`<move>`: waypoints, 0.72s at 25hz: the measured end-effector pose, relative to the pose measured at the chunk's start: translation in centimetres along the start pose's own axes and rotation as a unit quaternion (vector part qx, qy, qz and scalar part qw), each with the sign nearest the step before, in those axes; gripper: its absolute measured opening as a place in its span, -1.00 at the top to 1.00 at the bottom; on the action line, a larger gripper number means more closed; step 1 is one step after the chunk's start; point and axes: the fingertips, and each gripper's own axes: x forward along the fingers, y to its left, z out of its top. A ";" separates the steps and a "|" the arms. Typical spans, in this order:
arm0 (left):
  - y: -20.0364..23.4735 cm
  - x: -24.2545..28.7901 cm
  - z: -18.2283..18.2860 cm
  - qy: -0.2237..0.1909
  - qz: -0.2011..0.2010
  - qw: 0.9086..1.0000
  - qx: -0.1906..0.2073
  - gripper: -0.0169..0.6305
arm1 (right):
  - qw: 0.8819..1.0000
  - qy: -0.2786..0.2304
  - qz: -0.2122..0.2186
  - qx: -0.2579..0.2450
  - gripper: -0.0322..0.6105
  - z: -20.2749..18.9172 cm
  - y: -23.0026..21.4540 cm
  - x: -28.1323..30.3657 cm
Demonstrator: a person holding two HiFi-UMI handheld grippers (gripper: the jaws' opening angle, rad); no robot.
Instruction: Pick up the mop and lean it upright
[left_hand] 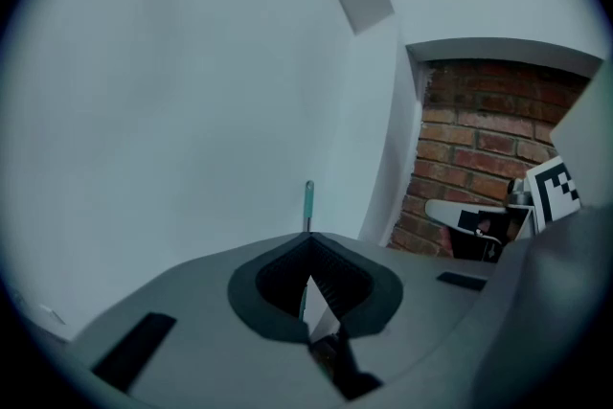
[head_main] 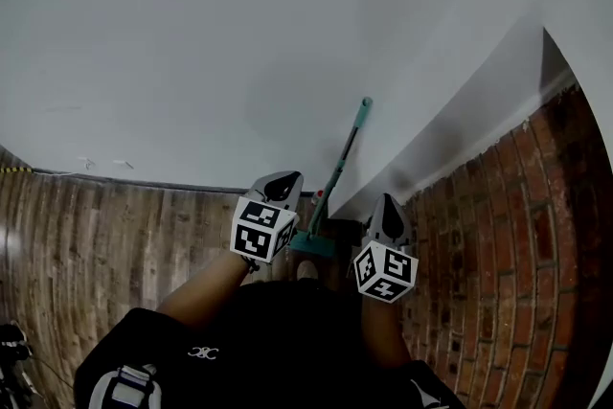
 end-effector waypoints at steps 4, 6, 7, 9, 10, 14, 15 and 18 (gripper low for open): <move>-1.1 0.3 0.4 -0.002 -0.014 1.000 0.010 0.96 | 1.000 0.001 -0.001 0.000 0.86 -0.3 0.0 -1.1; -1.6 0.4 0.2 0.001 -0.021 1.000 0.007 0.96 | 1.000 0.003 0.001 0.000 0.86 -0.5 0.1 -1.4; -1.8 0.5 0.1 0.004 -0.024 1.000 0.005 0.96 | 1.000 0.004 0.002 0.000 0.86 -0.5 0.2 -1.5; -2.2 0.6 -0.2 0.008 -0.029 1.000 0.004 0.96 | 1.000 0.005 0.004 -0.001 0.86 -0.6 0.3 -1.7; -2.4 0.6 -0.2 0.008 -0.030 1.000 0.005 0.96 | 1.000 0.005 0.005 -0.001 0.86 -0.7 0.3 -1.7; -2.6 0.5 0.0 0.002 -0.030 1.000 0.007 0.96 | 1.000 0.007 0.009 -0.002 0.86 -0.7 0.4 -1.7; -2.5 0.5 -0.1 0.002 -0.029 1.000 0.008 0.96 | 1.000 0.007 0.011 -0.002 0.86 -0.7 0.5 -1.7; -2.4 0.3 -0.4 0.005 -0.028 1.000 0.006 0.96 | 1.000 0.006 0.016 -0.002 0.86 -0.7 0.9 -1.8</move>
